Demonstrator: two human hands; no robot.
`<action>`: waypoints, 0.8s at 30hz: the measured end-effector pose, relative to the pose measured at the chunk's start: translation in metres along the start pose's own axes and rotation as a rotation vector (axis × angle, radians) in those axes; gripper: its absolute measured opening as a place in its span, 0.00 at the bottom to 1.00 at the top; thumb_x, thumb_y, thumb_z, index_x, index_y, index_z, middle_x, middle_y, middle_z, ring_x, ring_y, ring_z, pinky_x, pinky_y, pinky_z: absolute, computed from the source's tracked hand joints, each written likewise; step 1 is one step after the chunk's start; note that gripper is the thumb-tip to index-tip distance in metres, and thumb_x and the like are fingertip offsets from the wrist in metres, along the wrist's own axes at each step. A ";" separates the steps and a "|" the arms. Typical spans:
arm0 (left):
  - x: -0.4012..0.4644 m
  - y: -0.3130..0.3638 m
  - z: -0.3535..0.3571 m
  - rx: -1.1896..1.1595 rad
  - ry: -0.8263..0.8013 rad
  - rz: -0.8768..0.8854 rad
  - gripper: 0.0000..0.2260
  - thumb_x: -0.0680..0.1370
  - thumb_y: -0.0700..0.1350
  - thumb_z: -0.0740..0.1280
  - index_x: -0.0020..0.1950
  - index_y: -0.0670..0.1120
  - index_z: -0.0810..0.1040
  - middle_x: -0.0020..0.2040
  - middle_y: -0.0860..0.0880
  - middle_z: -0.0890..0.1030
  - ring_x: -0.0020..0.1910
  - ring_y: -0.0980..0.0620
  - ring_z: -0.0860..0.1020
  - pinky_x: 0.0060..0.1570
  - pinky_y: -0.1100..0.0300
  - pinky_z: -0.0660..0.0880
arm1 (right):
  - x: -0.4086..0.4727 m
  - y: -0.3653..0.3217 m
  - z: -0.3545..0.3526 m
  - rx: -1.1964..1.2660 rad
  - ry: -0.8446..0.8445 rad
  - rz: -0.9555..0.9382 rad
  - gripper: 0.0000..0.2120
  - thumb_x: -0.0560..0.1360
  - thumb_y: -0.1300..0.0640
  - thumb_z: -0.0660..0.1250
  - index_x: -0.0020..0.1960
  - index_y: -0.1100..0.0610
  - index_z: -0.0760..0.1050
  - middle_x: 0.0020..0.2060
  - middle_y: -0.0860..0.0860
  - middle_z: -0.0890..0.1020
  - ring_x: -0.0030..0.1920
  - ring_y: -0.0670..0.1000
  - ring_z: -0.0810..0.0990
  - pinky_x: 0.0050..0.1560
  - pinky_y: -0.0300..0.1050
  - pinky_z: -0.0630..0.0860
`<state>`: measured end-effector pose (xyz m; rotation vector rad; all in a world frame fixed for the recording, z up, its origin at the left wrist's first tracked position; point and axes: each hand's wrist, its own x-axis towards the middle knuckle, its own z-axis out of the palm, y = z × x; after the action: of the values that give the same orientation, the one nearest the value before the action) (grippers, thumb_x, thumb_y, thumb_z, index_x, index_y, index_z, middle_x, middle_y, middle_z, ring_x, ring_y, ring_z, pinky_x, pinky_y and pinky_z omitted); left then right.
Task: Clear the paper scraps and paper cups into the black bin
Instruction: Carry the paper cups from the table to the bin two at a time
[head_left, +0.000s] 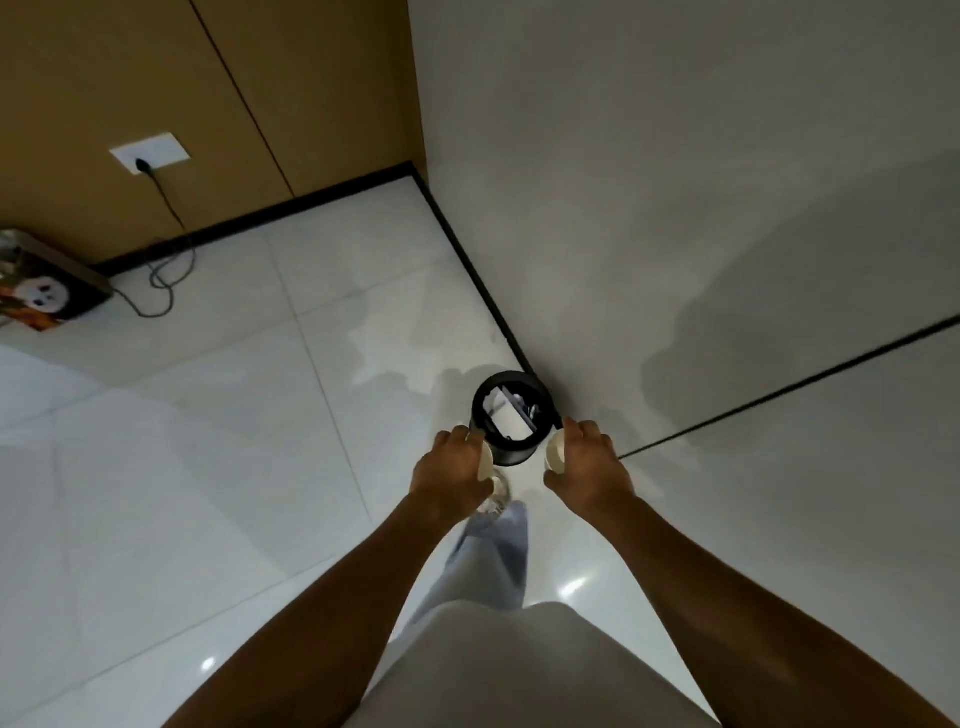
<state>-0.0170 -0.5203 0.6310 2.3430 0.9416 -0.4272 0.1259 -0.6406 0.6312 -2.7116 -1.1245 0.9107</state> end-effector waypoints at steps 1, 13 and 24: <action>0.017 0.001 -0.004 -0.016 -0.003 -0.014 0.30 0.76 0.50 0.68 0.73 0.46 0.61 0.70 0.47 0.67 0.68 0.48 0.66 0.61 0.53 0.72 | 0.017 -0.001 -0.005 -0.003 -0.012 -0.009 0.39 0.74 0.50 0.69 0.76 0.58 0.53 0.70 0.57 0.63 0.67 0.56 0.66 0.64 0.47 0.70; 0.163 0.001 -0.018 -0.147 0.007 -0.192 0.31 0.74 0.50 0.71 0.73 0.46 0.62 0.70 0.48 0.67 0.68 0.49 0.66 0.60 0.55 0.72 | 0.178 -0.006 -0.040 -0.067 -0.142 -0.122 0.38 0.76 0.48 0.68 0.77 0.59 0.53 0.71 0.57 0.62 0.70 0.56 0.64 0.64 0.45 0.69; 0.287 -0.043 0.112 -0.262 0.020 -0.350 0.34 0.74 0.53 0.69 0.75 0.49 0.57 0.71 0.47 0.64 0.69 0.47 0.64 0.61 0.56 0.72 | 0.332 0.037 0.078 -0.141 -0.238 -0.196 0.39 0.75 0.52 0.69 0.77 0.59 0.52 0.73 0.57 0.61 0.71 0.58 0.62 0.66 0.48 0.69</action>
<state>0.1454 -0.4128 0.3882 1.9548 1.3389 -0.3895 0.2917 -0.4587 0.3918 -2.5862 -1.5221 1.1861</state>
